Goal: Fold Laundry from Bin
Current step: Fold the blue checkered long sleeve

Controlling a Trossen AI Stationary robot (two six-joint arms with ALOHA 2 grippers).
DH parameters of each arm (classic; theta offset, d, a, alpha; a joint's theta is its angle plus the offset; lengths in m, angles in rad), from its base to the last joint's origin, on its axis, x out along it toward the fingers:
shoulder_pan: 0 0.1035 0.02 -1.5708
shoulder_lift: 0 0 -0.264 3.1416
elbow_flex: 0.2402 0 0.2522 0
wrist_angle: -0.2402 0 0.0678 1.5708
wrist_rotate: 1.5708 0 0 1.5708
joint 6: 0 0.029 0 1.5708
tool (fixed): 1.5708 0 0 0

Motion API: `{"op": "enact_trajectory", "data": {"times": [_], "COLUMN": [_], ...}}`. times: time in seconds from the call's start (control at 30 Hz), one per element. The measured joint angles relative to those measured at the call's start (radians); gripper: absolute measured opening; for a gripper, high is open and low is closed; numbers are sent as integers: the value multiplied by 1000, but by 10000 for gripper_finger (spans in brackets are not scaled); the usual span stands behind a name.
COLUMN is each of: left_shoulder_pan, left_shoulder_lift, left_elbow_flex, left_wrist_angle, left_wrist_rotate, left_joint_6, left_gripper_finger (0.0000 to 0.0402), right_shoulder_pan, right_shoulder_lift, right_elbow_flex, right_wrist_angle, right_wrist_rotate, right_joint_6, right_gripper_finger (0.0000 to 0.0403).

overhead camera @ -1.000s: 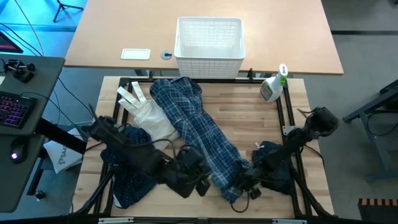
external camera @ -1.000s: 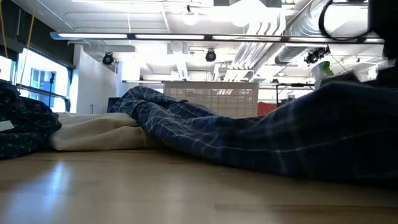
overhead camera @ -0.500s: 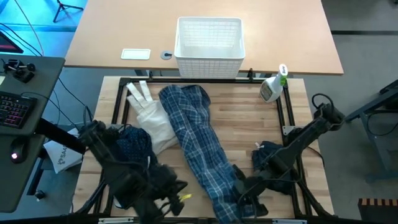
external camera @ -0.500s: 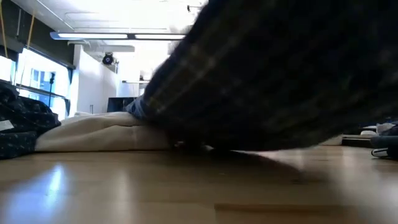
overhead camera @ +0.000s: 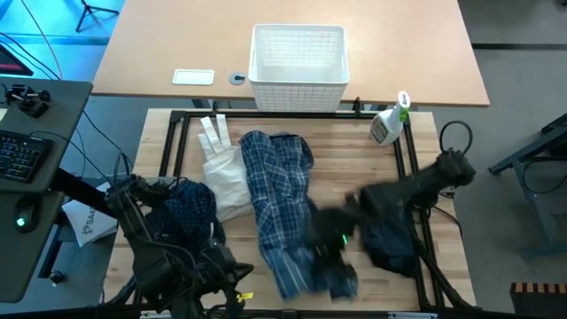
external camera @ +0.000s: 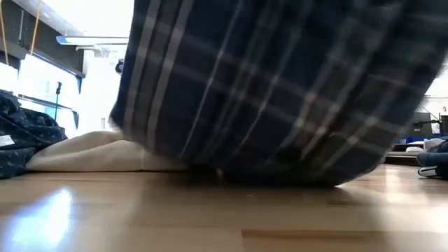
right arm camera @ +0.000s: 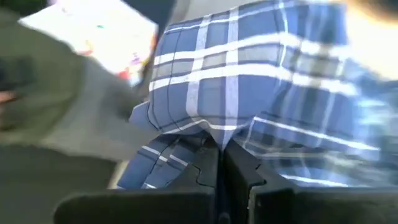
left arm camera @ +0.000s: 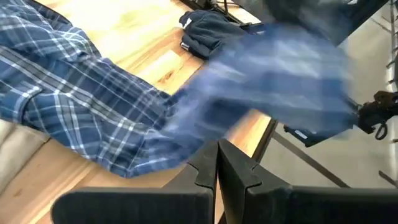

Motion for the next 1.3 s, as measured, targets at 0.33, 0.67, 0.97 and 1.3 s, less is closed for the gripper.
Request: {"op": "enact_trajectory", "data": {"times": [0.33, 0.67, 0.97, 1.3], "left_shoulder_pan": [44, 234, 352, 401], "left_shoulder_lift": [-135, -337, -358, -393], "left_elbow_flex": [0, 0, -11, -26], "left_wrist_angle": [-120, -266, -338, -338], "left_wrist_rotate": [-80, -137, -73, 12], "left_joint_6": [1, 86, 90, 195], "left_gripper_finger": [0, 0, 0, 0], "right_shoulder_pan": [-550, -805, -870, -907], "right_shoulder_lift": [35, 287, 438, 403], "right_elbow_flex": [183, 184, 183, 274], "right_wrist_angle": [-166, 180, 272, 150], "right_wrist_rotate": [47, 37, 103, 164], "right_joint_6": [-457, -687, -703, -496], "right_gripper_finger": [0, 0, 30, 206]}}
